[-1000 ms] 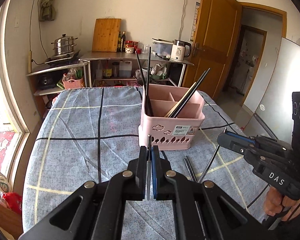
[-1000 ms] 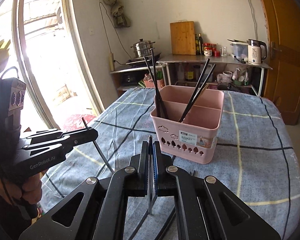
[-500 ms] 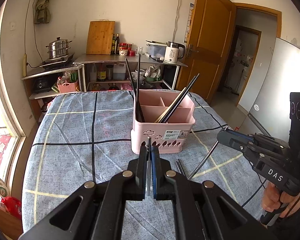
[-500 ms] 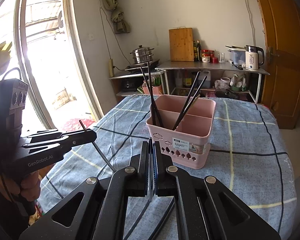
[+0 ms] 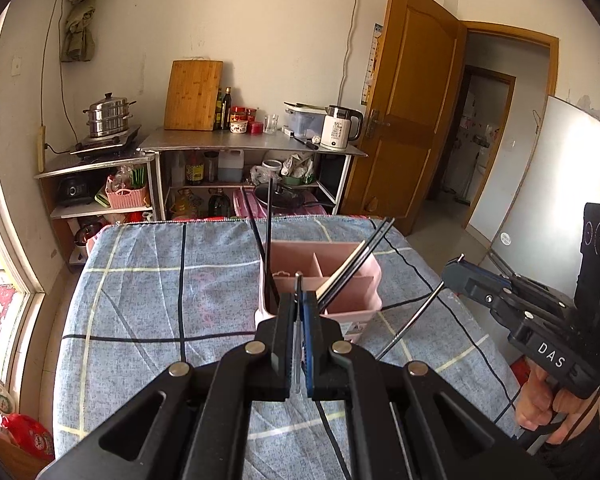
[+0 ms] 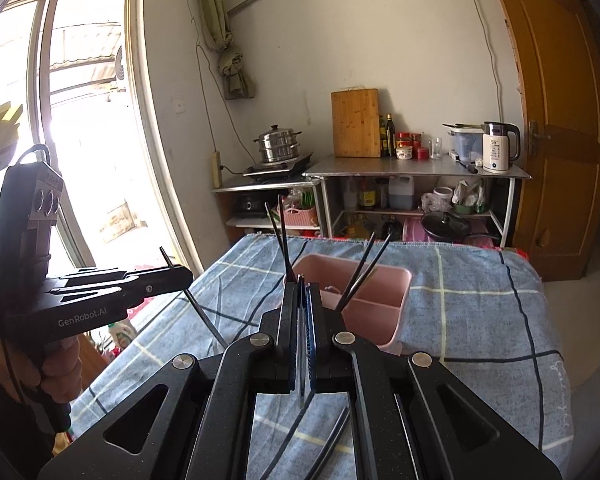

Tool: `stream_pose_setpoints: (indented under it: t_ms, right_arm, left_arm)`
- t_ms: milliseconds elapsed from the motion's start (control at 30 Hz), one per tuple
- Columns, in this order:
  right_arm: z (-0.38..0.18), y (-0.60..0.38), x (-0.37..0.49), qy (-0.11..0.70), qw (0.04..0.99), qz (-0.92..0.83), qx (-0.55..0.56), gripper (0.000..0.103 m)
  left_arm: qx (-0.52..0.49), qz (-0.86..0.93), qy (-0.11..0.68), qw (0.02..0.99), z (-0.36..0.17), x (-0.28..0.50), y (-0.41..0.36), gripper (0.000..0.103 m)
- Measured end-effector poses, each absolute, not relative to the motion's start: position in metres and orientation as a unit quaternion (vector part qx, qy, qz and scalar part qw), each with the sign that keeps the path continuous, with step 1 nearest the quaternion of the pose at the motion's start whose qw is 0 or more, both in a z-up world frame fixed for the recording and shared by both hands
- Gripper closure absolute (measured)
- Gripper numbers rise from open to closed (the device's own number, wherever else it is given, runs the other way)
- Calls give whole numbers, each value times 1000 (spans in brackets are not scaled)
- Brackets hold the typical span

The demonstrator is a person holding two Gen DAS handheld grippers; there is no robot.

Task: Organize utensils
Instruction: 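Carry both held chopsticks above the pink basket, then lower both chopsticks into the basket and open both tools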

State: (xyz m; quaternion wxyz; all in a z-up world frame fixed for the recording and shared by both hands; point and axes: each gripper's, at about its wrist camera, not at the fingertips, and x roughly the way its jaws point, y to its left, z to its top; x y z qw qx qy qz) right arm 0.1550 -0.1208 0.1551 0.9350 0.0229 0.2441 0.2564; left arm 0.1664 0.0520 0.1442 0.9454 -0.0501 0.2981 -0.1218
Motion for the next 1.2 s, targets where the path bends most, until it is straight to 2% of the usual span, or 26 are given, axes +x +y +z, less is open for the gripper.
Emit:
stream_pose_setpoints:
  t_ms: [433, 1200]
  right_arm:
    - [192, -116, 202, 189, 951, 243, 42, 99]
    - [117, -98, 241, 280, 928, 243, 36, 99]
  left_arm:
    - [-57, -108, 264, 957, 178, 224, 53, 98]
    - [-68, -113, 353, 926, 91, 272, 47, 97]
